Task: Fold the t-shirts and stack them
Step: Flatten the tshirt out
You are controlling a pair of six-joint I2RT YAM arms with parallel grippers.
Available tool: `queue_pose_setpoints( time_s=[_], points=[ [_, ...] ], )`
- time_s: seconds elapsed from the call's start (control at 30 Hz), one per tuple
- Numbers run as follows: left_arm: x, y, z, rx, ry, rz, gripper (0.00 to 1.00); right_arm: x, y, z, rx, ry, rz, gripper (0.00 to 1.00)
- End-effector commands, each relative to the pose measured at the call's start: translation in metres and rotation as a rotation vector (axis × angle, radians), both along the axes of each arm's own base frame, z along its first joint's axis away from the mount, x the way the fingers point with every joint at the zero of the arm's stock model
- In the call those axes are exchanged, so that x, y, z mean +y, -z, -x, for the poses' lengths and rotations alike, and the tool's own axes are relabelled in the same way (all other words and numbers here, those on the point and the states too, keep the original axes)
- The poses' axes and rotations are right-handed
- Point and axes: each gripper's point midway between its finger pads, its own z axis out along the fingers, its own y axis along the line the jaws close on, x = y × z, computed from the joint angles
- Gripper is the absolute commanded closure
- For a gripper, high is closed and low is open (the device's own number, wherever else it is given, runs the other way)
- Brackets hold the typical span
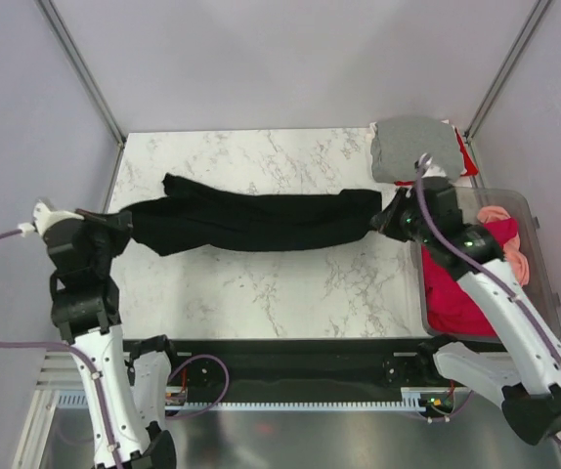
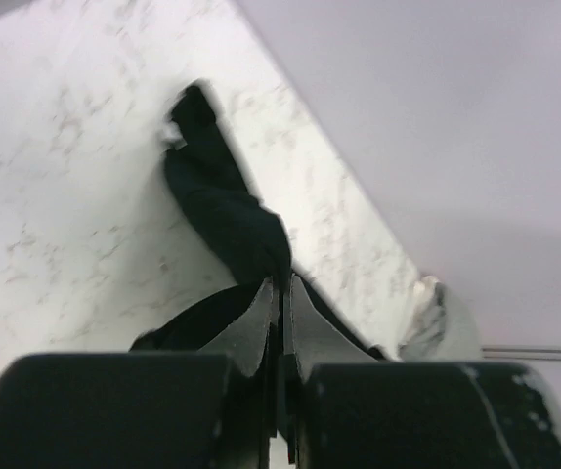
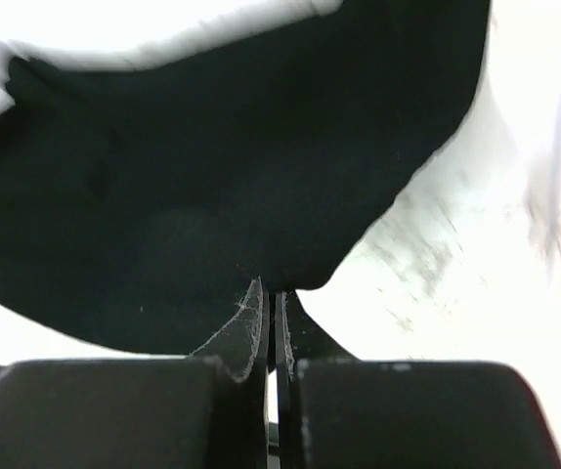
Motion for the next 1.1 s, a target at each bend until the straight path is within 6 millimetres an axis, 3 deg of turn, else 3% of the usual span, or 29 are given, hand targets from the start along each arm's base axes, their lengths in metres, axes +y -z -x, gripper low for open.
queue_pose_setpoints(
  time_s=[0.0, 0.03, 0.07, 0.1, 0.13, 0.17, 0.23, 0.27, 0.3, 0.33, 0.37, 0.47, 0.53, 0.63, 0.67, 0.7, 0.73, 0.77, 0.8, 0.87, 0.93, 0.97, 1.0, 1.07],
  points=[
    [-0.009, -0.082, 0.020, -0.095, 0.022, -0.047, 0.98, -0.013, -0.098, 0.018, -0.172, -0.004, -0.015, 1.00],
    [-0.011, -0.099, 0.023, -0.135, 0.019, -0.038, 0.98, -0.016, -0.119, 0.020, -0.219, 0.000, -0.024, 1.00],
    [-0.016, -0.132, 0.031, -0.224, 0.009, -0.009, 0.98, -0.021, -0.160, 0.024, -0.314, 0.012, -0.043, 1.00],
    [-0.019, -0.149, 0.036, -0.271, 0.009, 0.003, 0.98, -0.026, -0.175, 0.028, -0.341, 0.022, -0.044, 1.00],
    [-0.026, -0.170, 0.039, -0.336, 0.035, 0.018, 0.98, -0.030, -0.210, 0.036, -0.421, 0.029, -0.069, 1.00],
    [-0.034, -0.201, 0.051, -0.409, 0.063, -0.006, 0.98, -0.034, -0.227, 0.041, -0.458, 0.036, -0.077, 1.00],
    [-0.048, -0.227, 0.049, -0.434, 0.153, -0.041, 0.98, -0.041, -0.255, 0.053, -0.521, 0.043, -0.093, 1.00],
    [-0.057, -0.258, 0.067, -0.492, 0.190, -0.119, 0.98, -0.047, -0.284, 0.066, -0.597, 0.050, -0.118, 1.00],
    [-0.060, -0.263, 0.058, -0.465, 0.230, -0.135, 0.98, -0.052, -0.297, 0.073, -0.634, 0.057, -0.125, 1.00],
    [-0.061, -0.272, 0.062, -0.466, 0.239, -0.164, 0.98, -0.058, -0.311, 0.080, -0.675, 0.074, -0.130, 1.00],
    [-0.067, -0.300, 0.083, -0.528, 0.242, -0.248, 0.98, -0.064, -0.332, 0.092, -0.735, 0.084, -0.151, 1.00],
    [-0.063, -0.310, 0.086, -0.516, 0.216, -0.254, 0.97, -0.081, -0.344, 0.097, -0.767, 0.157, -0.138, 1.00],
    [-0.069, -0.311, 0.086, -0.508, 0.254, -0.230, 0.98, -0.084, -0.332, 0.092, -0.710, 0.187, -0.118, 1.00],
    [-0.079, -0.331, 0.096, -0.566, 0.293, -0.272, 0.98, -0.082, -0.339, 0.110, -0.744, 0.148, -0.163, 1.00],
    [-0.079, -0.338, 0.109, -0.599, 0.274, -0.315, 0.98, -0.078, -0.334, 0.111, -0.746, 0.124, -0.159, 1.00],
    [-0.075, -0.344, 0.116, -0.624, 0.238, -0.341, 0.98, -0.080, -0.342, 0.116, -0.794, 0.124, -0.176, 1.00],
    [-0.074, -0.350, 0.125, -0.648, 0.222, -0.365, 0.98, -0.089, -0.348, 0.134, -0.847, 0.129, -0.194, 1.00],
    [-0.077, -0.359, 0.141, -0.691, 0.222, -0.390, 0.98, -0.088, -0.341, 0.135, -0.853, 0.119, -0.180, 1.00],
    [-0.075, -0.366, 0.151, -0.721, 0.198, -0.404, 0.98, -0.090, -0.349, 0.144, -0.907, 0.111, -0.204, 1.00],
    [-0.079, -0.380, 0.172, -0.801, 0.202, -0.424, 0.98, -0.095, -0.349, 0.166, -0.972, 0.095, -0.231, 1.00],
    [-0.080, -0.391, 0.204, -0.895, 0.176, -0.439, 0.98, -0.103, -0.364, 0.196, -1.087, 0.081, -0.280, 1.00],
    [-0.080, -0.398, 0.213, -0.944, 0.178, -0.438, 0.98, -0.105, -0.369, 0.203, -1.129, 0.080, -0.292, 1.00],
    [-0.077, -0.403, 0.235, -1.000, 0.150, -0.439, 0.98, -0.107, -0.372, 0.211, -1.156, 0.081, -0.295, 1.00],
    [-0.073, -0.413, 0.252, -1.075, 0.141, -0.443, 0.98, -0.116, -0.382, 0.229, -1.214, 0.106, -0.300, 1.00]
  ],
)
